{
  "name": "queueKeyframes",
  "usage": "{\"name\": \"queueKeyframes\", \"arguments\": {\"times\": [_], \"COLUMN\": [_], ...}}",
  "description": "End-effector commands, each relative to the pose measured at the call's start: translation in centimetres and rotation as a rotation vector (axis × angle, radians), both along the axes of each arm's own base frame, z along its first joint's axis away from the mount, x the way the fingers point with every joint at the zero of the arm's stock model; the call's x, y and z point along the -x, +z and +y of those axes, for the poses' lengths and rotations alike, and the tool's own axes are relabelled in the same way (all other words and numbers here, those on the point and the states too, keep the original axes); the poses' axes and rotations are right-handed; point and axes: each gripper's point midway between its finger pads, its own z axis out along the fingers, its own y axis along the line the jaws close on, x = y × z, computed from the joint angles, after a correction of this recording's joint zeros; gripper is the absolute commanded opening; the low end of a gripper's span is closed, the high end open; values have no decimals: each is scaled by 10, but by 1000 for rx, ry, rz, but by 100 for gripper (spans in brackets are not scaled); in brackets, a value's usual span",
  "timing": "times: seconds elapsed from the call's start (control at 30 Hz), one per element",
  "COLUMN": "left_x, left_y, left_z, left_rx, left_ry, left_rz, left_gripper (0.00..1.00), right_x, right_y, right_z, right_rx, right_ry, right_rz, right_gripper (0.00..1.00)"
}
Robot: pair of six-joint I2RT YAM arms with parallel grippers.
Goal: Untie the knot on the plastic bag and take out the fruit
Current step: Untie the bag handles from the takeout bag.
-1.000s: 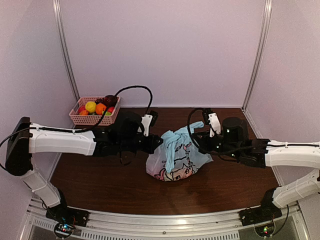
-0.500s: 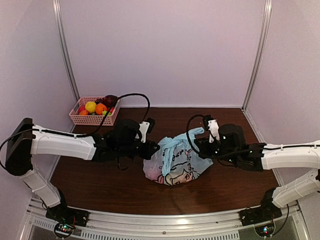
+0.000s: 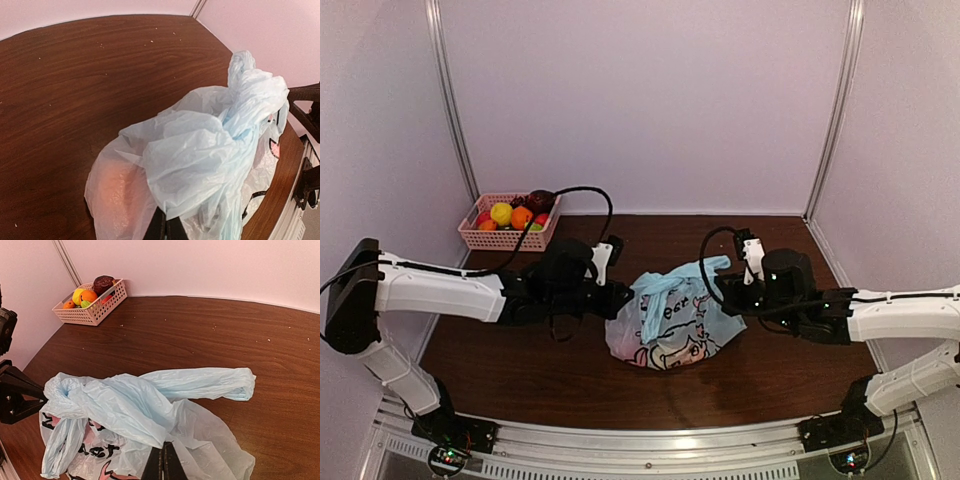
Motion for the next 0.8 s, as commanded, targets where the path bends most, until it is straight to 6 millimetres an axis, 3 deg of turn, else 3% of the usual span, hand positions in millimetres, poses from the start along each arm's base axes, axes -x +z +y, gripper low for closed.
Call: {"name": "queueKeyframes", "arguments": {"times": [0.0,0.13,0.23,0.37,0.5,0.6,0.7,0.77], "left_x": [-6,-3,0,3,2,3,8,13], "left_y": [8,9,14,26,46,63,78,78], "left_z": [10,7,4,3,8,7,-4,-11], "left_rx": [21,25,26,32,17,-2,-5,-32], "left_ry": [47,17,-15,-44,-46,-63,-98,-121], "left_rz": [-15,-20,-33,-60,-111,-151,-190,-192], "left_gripper": [0,0,2,37,66,82,87,89], "right_x": [-2,-1,0,0,-1,-3,-3,-2], "right_y": [2,6,16,29,40,44,40,35], "right_z": [-9,-6,-2,-4,-7,-4,4,12], "right_rx": [5,0,5,22,53,77,101,104], "right_ry": [-47,-23,1,5,10,28,66,104], "right_rz": [-11,-14,-27,-52,-71,-75,-60,-50], "right_gripper": [0,3,29,63,82,90,96,99]}}
